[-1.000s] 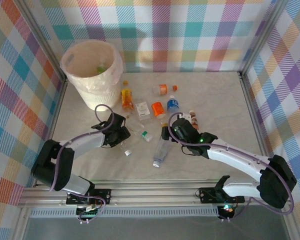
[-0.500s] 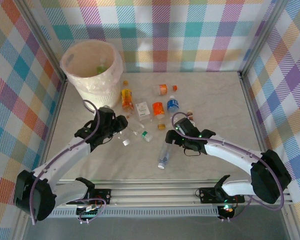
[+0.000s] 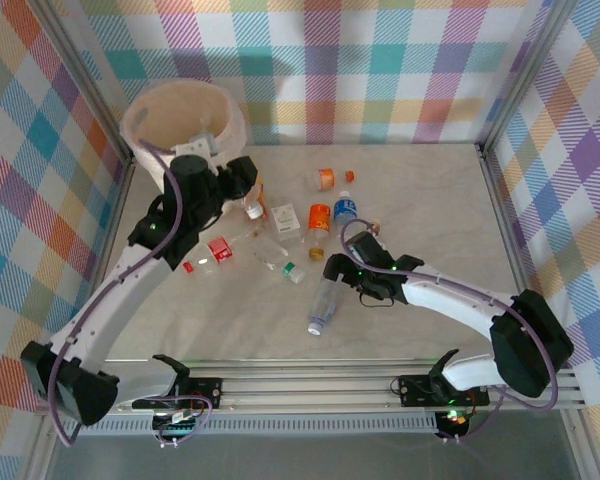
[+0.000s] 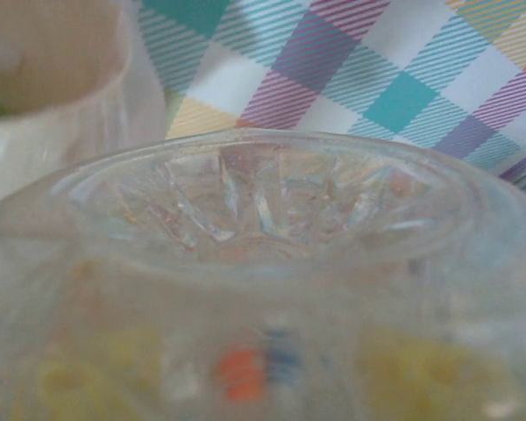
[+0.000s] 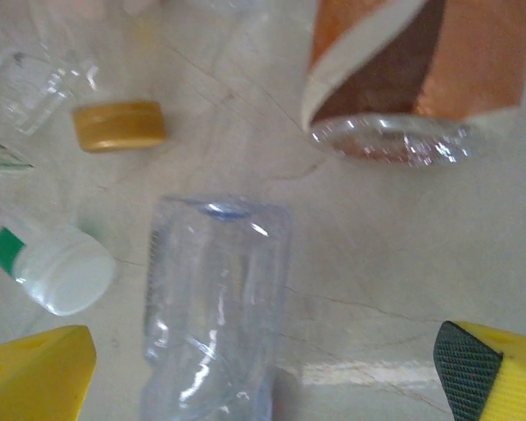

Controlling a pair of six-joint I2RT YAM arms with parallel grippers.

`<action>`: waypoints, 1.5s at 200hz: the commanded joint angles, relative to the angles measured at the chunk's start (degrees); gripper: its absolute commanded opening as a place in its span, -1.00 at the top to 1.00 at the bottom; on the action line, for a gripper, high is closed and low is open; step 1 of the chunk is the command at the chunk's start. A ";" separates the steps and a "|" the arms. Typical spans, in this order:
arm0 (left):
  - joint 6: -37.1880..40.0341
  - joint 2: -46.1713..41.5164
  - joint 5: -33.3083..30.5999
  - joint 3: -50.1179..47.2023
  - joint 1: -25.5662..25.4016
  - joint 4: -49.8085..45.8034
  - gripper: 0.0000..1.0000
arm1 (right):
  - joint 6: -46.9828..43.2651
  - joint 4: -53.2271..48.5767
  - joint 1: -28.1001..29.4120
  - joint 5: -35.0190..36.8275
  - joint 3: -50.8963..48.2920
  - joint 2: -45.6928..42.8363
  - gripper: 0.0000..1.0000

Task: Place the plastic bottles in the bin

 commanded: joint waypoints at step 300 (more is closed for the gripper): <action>0.35 48.39 6.40 61.58 25.11 -28.71 -0.70 | -18.35 -3.31 -12.89 -1.24 -2.62 -12.50 -0.99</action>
